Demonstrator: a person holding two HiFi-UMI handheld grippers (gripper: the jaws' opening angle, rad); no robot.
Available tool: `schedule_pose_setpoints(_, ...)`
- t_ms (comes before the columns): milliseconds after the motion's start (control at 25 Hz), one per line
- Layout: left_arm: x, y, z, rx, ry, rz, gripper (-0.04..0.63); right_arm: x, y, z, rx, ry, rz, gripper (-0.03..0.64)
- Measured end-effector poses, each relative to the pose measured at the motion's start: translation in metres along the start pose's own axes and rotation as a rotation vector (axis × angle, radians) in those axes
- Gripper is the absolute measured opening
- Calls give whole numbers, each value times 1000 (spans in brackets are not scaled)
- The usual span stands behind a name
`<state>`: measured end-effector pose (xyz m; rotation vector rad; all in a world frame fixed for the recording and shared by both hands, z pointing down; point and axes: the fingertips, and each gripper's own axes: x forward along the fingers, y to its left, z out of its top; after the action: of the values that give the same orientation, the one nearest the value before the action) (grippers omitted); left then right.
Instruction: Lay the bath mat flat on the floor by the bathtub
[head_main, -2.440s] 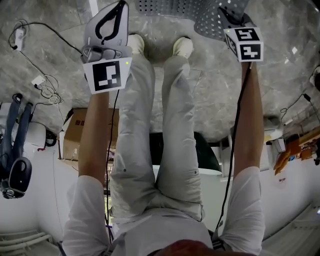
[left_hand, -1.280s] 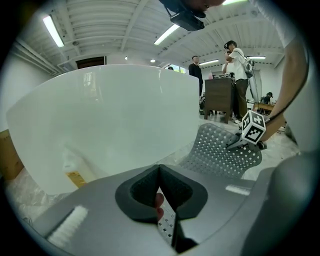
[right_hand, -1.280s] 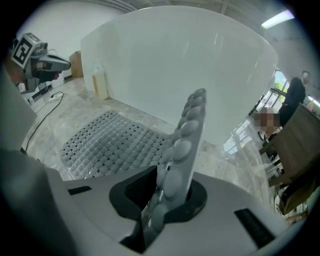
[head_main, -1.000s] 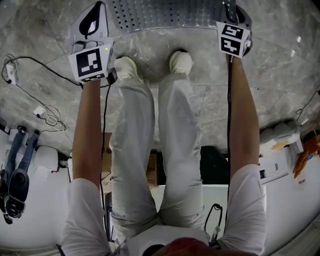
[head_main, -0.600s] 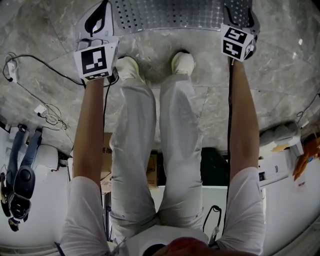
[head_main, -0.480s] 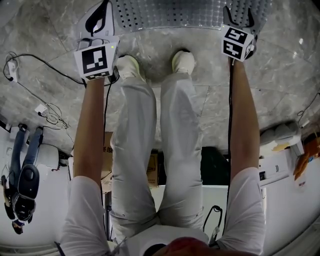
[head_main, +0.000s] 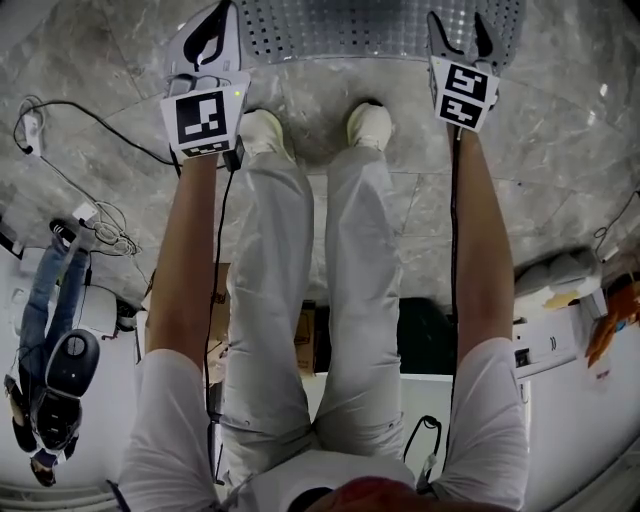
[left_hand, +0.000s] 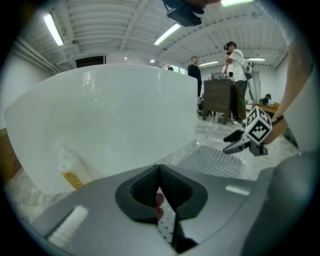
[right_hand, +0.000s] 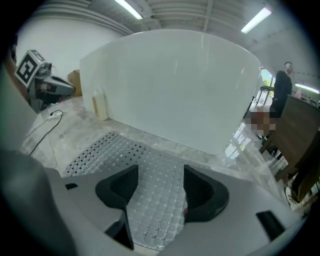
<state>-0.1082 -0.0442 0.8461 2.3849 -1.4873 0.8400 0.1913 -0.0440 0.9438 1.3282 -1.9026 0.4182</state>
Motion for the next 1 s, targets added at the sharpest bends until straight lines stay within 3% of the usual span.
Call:
schedule_pose_setpoints(520,-38,-7,47,-11,-14,-17,-1,-55,26,65,60,-88,69,132)
schedule_pose_setpoints(680,-60,-1,83,-1,-30,-14,-2,-85,22,99,75,-110,84,113)
schedule_pose_setpoints(1000,-126,4,180,-1,-85,-5,-1,-175,13,179,137,-169,109,15)
